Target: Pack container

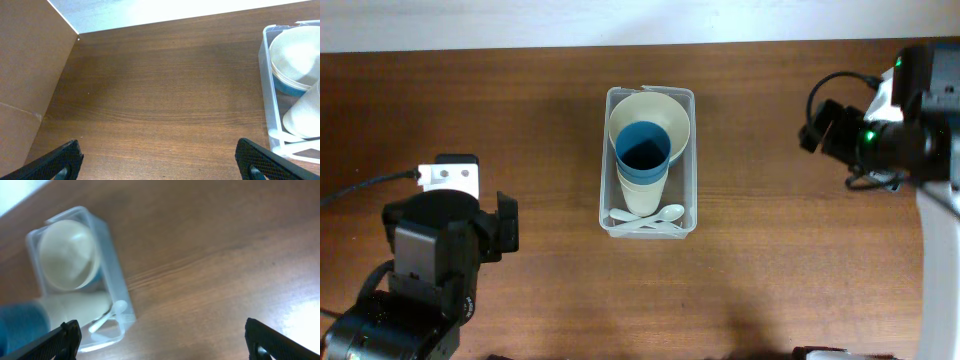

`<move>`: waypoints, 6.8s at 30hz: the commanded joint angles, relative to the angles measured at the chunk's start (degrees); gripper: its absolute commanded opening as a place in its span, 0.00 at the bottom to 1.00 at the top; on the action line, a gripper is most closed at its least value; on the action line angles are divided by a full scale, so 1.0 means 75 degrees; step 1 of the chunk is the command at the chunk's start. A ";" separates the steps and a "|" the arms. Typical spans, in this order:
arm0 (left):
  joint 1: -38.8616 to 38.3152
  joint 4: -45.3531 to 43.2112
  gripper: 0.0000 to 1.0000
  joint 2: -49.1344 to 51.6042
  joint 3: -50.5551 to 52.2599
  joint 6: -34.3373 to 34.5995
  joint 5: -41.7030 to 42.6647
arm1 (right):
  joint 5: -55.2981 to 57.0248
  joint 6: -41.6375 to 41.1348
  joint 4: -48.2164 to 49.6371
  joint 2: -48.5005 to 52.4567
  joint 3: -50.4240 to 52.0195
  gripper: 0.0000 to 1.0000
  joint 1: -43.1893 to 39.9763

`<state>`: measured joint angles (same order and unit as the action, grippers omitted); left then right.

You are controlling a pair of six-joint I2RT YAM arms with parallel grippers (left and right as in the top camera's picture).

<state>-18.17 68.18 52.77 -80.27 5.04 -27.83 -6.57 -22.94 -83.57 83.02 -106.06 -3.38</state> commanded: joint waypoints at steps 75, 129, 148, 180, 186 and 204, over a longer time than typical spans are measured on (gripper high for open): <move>0.0047 0.0006 0.99 -0.0003 -0.0052 0.0099 0.0023 | 0.0303 0.2888 0.5654 -1.1045 1.2584 0.99 0.0350; 0.4007 -0.6003 0.99 -0.4223 0.7933 -0.1804 0.4718 | 0.0303 0.2888 0.5654 -1.1045 1.2584 0.99 0.0350; 0.3558 -0.6059 1.00 -0.6528 0.9244 -0.1804 0.4741 | 0.0303 0.2888 0.5654 -1.1045 1.2584 0.99 0.0350; 0.3474 -0.6400 1.00 -0.6997 0.9871 -0.1801 0.4741 | 0.0303 0.2888 0.5654 -1.1045 1.2584 0.99 0.0350; 0.3474 -0.6400 1.00 -0.6997 0.9871 -0.1801 0.4744 | 0.0303 0.2888 0.5654 -1.1045 1.2584 0.99 0.0350; 0.3474 -0.6400 1.00 -0.6997 0.9871 -0.1801 0.4741 | 0.0303 0.2888 0.5654 -1.1045 1.2584 0.99 0.0350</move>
<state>8.10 20.43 0.89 -6.90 -7.57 7.11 -4.14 -1.48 -41.50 0.80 -11.97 -1.06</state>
